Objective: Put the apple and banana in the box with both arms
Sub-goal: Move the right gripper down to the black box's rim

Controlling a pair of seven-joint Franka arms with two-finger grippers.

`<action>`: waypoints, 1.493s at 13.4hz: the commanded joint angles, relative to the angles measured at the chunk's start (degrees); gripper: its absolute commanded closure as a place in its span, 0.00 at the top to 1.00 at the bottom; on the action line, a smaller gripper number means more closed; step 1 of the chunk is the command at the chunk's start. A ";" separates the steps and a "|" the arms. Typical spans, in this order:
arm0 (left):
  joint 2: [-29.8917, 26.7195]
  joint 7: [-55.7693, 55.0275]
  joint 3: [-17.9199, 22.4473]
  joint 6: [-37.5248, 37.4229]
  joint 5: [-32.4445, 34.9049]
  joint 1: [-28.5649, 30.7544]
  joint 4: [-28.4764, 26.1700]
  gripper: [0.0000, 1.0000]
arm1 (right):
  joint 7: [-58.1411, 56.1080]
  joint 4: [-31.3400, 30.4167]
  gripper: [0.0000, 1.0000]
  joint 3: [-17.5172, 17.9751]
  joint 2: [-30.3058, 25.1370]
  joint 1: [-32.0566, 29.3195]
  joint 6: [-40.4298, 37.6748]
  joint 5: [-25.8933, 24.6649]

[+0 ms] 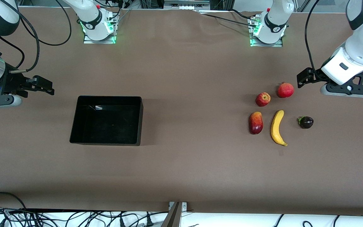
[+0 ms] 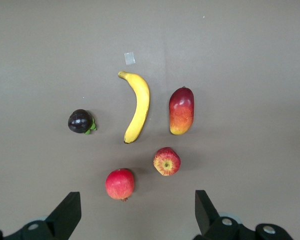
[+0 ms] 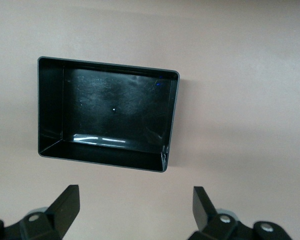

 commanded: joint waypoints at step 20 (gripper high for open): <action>2.39 0.89 0.31 2.58 1.44 0.75 0.00 1.00 | 1.31 -38.09 0.98 -0.63 6.26 -2.39 41.31 0.38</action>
